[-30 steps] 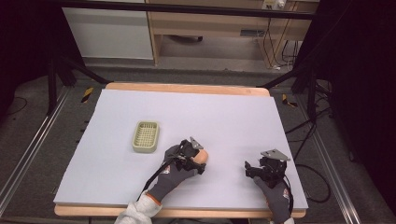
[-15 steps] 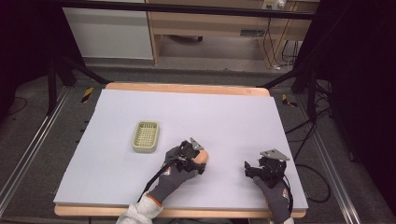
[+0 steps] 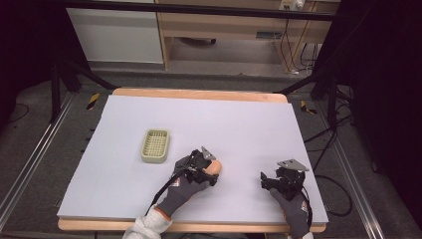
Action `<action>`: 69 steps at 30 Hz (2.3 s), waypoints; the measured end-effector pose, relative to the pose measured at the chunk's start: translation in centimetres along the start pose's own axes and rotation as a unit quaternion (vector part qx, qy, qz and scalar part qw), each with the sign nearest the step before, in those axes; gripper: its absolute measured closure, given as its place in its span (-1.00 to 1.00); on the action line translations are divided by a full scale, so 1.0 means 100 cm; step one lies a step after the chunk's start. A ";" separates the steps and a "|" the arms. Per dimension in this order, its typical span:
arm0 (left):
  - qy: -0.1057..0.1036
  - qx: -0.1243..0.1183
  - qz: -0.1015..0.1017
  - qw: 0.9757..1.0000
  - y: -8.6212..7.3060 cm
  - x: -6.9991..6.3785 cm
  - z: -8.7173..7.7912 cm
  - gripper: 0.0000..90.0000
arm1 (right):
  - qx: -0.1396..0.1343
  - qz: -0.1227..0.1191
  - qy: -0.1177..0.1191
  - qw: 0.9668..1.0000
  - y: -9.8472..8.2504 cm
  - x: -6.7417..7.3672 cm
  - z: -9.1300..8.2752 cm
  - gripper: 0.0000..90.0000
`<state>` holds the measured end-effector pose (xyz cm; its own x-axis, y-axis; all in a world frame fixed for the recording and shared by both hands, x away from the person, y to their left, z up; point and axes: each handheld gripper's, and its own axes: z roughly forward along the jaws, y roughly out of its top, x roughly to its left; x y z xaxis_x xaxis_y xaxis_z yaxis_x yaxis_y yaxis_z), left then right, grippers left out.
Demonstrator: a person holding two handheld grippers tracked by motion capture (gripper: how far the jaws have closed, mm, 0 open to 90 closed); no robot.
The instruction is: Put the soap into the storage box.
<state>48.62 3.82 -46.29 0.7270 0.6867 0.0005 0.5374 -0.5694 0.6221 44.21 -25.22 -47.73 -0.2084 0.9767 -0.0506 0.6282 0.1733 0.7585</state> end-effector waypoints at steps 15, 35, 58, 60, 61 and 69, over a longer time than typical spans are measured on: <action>0.002 -0.026 -0.001 1.000 0.004 0.009 -0.035 -0.30 | 0.000 0.001 -0.001 1.000 0.000 0.000 0.000 -0.86; 0.015 -0.038 -0.019 0.999 -0.015 0.033 -0.066 -0.30 | -0.001 0.001 -0.002 1.000 0.000 0.000 0.000 -0.86; 0.050 -0.062 -0.066 0.995 -0.032 0.071 -0.088 -0.29 | -0.010 -0.011 0.003 1.000 0.000 0.002 -0.004 -0.86; 0.054 -0.066 -0.070 0.994 -0.032 0.076 -0.090 -0.29 | -0.009 -0.012 0.003 1.000 0.000 0.002 -0.004 -0.86; 0.055 -0.067 -0.073 0.994 -0.032 0.078 -0.092 -0.29 | -0.009 -0.013 0.003 1.000 0.000 0.002 -0.004 -0.86; 0.067 -0.083 -0.096 0.990 -0.033 0.095 -0.102 -0.29 | -0.009 -0.012 0.002 1.000 0.000 0.003 -0.003 -0.86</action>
<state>49.44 16.84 -40.33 0.5495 0.8349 -0.0330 0.5742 -0.3486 0.7408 43.93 -25.02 -47.53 -0.2276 0.9715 -0.0664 0.6092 0.1953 0.7686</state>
